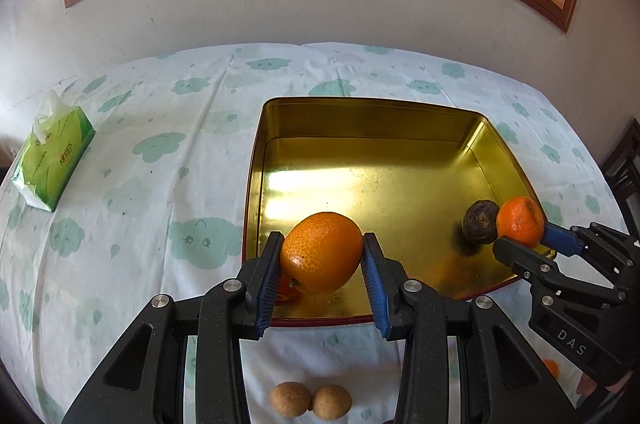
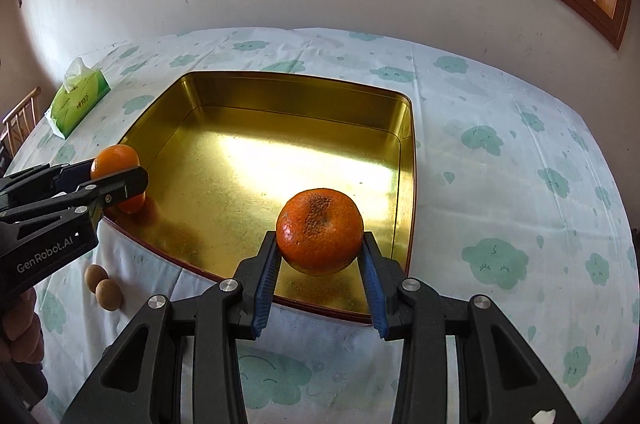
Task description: Organize fruits
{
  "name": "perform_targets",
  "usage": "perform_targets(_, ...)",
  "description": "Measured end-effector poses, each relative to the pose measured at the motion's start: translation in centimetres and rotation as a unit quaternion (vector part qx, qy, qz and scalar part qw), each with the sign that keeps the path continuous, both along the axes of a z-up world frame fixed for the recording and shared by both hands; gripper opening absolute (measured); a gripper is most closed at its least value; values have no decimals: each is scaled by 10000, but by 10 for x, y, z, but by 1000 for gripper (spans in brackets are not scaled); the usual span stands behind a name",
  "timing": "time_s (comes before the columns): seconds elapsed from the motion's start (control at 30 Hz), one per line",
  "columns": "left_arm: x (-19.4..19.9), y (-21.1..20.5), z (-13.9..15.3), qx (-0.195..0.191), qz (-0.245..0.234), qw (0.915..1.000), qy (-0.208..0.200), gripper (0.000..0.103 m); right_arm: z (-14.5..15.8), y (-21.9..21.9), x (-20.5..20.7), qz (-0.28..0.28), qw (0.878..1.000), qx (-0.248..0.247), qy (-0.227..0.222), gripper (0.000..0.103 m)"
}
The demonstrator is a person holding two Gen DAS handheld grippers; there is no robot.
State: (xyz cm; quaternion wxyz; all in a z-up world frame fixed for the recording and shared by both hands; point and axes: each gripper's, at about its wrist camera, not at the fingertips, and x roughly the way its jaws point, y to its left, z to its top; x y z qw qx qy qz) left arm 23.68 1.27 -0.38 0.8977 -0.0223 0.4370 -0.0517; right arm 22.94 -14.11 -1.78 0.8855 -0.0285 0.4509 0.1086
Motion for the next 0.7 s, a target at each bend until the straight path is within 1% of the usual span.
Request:
perform_targets(0.07, 1, 1, -5, 51, 10, 10000, 53, 40, 0, 0, 1, -8, 10000, 42, 23, 37)
perform_targets(0.17, 2, 1, -11, 29, 5, 9999, 120, 40, 0, -1, 1, -17, 10000, 52, 17, 37)
perform_targets(0.27, -2, -5, -12, 243, -15, 9997, 13, 40, -1, -2, 3, -67, 9999, 77, 38, 37)
perform_targets(0.3, -3, -5, -13, 259, -16, 9997, 11, 40, -1, -2, 3, -98, 9999, 107, 48, 37)
perform_targets(0.37, -3, -3, -13, 198, -12, 9998, 53, 40, -1, -2, 0, -114, 9998, 149, 41, 36)
perform_targets(0.7, -13, -3, -12, 226, 23, 9997, 32, 40, -2, -3, -10, -141, 9995, 266, 98, 37)
